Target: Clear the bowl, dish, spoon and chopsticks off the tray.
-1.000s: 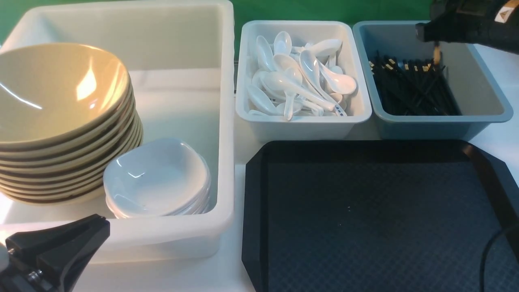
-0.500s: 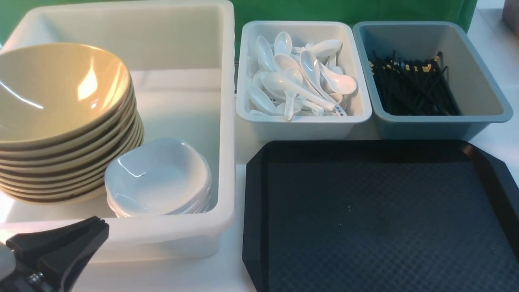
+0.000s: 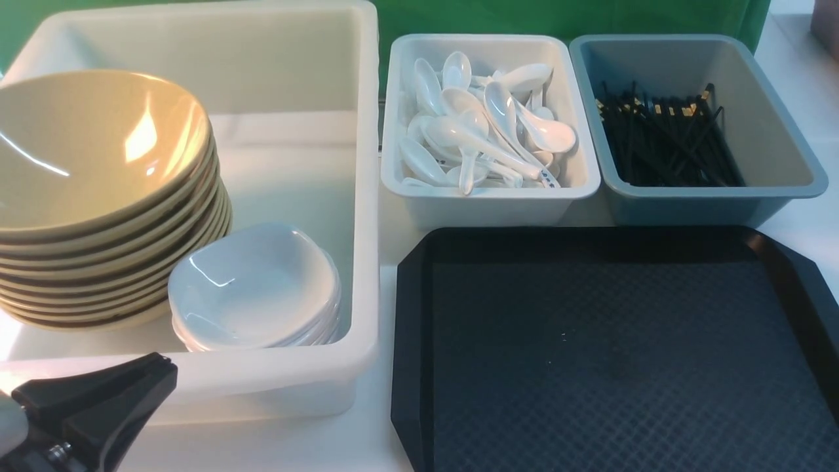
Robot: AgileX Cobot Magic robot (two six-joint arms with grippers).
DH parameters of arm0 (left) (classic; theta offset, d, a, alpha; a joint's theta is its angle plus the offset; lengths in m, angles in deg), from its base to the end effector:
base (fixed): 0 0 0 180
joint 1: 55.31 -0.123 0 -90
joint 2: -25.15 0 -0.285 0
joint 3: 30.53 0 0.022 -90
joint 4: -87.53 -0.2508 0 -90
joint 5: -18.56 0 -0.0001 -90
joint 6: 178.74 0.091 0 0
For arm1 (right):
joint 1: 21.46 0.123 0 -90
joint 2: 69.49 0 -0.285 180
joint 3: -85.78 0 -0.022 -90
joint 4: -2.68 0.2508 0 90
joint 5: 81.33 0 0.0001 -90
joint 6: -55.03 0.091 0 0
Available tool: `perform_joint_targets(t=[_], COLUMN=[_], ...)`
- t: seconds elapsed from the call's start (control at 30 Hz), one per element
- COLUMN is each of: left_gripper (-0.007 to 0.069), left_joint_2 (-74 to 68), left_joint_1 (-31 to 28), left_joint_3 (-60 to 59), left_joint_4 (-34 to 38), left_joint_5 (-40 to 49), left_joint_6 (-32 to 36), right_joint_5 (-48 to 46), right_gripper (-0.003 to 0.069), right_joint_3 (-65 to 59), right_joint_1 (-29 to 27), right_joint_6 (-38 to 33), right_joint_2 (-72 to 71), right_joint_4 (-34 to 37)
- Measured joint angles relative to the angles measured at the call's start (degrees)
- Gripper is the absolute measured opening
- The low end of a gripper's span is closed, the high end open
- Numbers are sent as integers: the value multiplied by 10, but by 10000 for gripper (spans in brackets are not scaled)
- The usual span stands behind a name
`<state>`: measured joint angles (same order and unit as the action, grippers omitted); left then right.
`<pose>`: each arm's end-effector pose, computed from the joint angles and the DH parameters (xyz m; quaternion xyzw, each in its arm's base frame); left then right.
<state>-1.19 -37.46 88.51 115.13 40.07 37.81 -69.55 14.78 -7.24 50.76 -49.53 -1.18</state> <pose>0.0714 -0.0393 0.2576 0.2457 0.7616 -0.1058 0.5903 0.0701 0.0191 0.2550 -0.1283 0.6244 0.0458 0.7691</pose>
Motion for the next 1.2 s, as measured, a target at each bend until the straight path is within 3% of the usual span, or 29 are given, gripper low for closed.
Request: perform_joint_targets(t=[0.27,0.4,0.47,0.63,1.0,1.2], left_gripper=[-8,-8,-8,-8,-8,-8], left_joint_2=[0,0,0,0,0,0], left_joint_1=[0,0,0,0,0,0], left_joint_3=[0,0,0,0,0,0], left_joint_4=[0,0,0,0,0,0], left_joint_5=[1,1,2,2,3,2], left_joint_6=[0,0,0,0,0,0], right_joint_5=[4,-6,18,28,-269,-305], right_gripper=[34,34,35,39,43,45], right_joint_3=[-49,-53,-71,-78,-78,-78], right_joint_1=[0,-15,-41,-89,-118,-119], right_joint_6=[0,-39,-75,-84,-40,-37], right_joint_2=[-26,-26,-37,-68,-128,-128], right_joint_4=[8,39,69,82,83,83])
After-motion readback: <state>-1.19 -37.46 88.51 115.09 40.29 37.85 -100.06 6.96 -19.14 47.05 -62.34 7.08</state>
